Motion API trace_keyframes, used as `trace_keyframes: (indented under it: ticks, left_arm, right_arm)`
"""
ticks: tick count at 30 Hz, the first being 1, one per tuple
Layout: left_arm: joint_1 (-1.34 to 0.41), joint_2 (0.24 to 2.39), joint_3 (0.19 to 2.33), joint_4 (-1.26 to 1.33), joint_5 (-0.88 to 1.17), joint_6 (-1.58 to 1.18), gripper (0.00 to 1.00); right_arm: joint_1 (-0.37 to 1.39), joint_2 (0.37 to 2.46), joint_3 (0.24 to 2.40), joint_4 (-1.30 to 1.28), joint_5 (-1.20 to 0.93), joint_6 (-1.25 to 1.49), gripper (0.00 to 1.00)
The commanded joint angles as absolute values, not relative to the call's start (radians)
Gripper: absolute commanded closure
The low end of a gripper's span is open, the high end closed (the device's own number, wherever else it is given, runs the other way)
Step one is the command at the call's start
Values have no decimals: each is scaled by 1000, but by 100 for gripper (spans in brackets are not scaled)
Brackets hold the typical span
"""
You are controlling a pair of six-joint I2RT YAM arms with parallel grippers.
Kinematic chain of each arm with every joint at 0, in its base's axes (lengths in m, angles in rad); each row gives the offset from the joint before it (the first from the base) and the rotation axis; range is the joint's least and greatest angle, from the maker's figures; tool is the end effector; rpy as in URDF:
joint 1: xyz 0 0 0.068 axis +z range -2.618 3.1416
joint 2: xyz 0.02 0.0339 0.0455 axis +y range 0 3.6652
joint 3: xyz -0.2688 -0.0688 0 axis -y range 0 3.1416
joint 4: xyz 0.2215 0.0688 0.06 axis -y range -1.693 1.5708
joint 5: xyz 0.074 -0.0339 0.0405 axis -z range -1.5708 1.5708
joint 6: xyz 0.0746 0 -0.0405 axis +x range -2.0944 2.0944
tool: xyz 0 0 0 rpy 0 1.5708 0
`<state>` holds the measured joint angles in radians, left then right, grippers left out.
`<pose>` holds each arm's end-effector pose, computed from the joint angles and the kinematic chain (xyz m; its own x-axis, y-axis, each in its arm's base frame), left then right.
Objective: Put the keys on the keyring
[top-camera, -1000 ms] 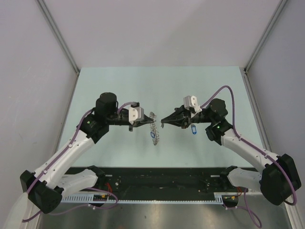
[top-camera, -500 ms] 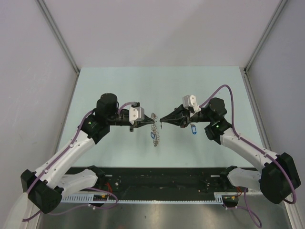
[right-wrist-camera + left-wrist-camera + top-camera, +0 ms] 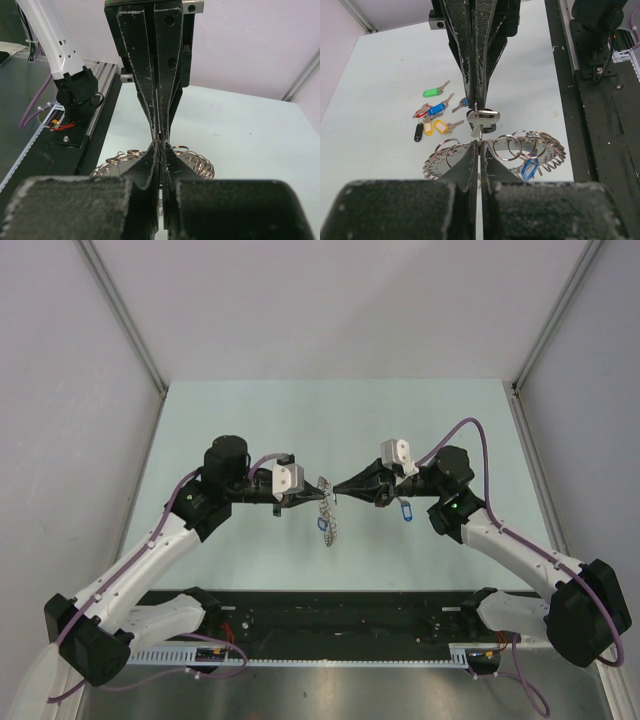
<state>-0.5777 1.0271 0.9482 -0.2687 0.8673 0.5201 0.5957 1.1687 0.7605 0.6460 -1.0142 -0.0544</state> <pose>0.1544 -0.1686 0.3442 0.2264 0.2362 -0.9450 0.9696 0.0380 0.2418 0.1732 0.1939 0.3547 0.2480 0.1334 -0.9595 -0.9674 -0.0185 -0.2526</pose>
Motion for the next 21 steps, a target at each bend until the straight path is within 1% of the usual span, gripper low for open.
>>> trace_keyframes:
  ticks: [1, 21]
  left_arm:
    - [-586, 1015, 951, -215, 874, 514, 100]
    - [-586, 1011, 948, -207, 861, 508, 100]
  right_arm:
    - [603, 1169, 799, 647, -991, -75, 100]
    - [611, 1172, 801, 629, -994, -81, 100]
